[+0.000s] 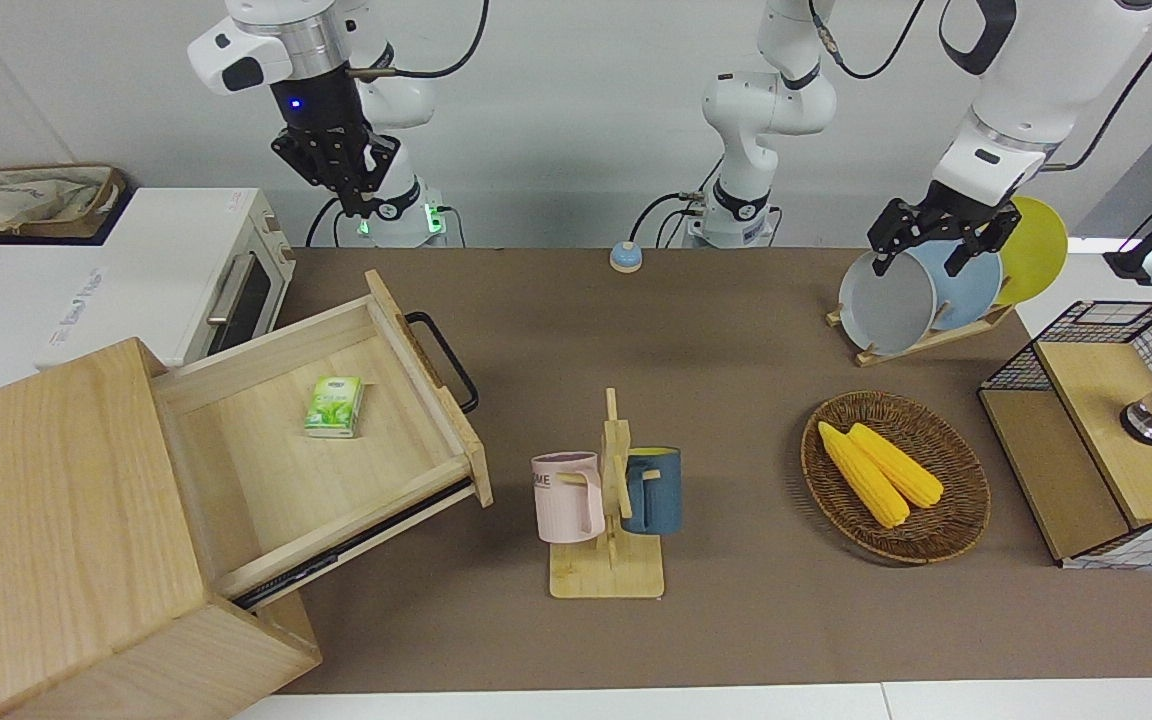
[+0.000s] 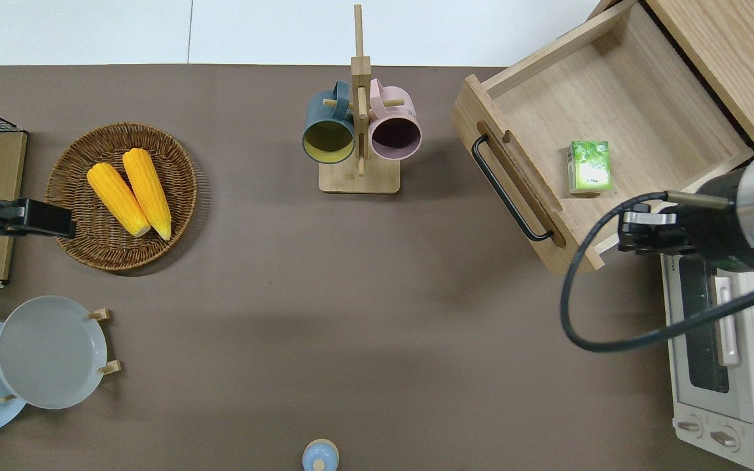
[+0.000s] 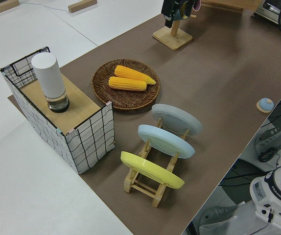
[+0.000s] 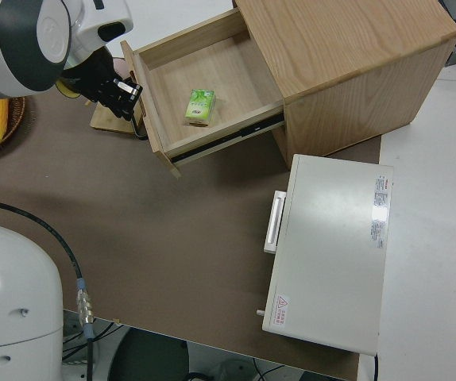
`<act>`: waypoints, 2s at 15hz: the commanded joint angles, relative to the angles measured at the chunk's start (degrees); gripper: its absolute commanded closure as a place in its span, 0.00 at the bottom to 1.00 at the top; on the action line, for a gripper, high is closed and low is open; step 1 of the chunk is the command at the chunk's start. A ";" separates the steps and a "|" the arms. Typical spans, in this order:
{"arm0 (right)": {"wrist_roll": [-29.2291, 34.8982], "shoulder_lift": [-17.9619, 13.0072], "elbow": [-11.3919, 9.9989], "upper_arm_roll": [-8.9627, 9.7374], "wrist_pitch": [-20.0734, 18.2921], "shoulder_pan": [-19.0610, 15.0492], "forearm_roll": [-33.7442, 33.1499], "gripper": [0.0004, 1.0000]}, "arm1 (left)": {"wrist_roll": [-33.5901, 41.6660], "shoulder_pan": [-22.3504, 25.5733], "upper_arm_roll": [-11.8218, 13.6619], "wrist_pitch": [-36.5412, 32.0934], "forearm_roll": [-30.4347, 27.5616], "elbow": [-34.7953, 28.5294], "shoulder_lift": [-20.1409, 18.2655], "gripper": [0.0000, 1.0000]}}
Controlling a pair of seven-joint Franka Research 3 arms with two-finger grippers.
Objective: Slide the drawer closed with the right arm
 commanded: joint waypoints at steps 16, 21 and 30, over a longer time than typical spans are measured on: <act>26.26 10.89 0.49 2.68 9.87 7.06 1.07 1.00 | 0.46 -1.01 0.98 0.01 0.78 1.26 0.81 0.00; 30.56 13.78 0.49 2.68 12.16 7.67 0.99 1.00 | 0.46 -1.01 0.98 0.01 0.69 1.26 0.81 0.00; 33.03 18.10 0.40 2.15 13.83 8.55 0.46 1.00 | 0.46 -1.01 0.98 0.01 0.78 1.26 0.81 0.00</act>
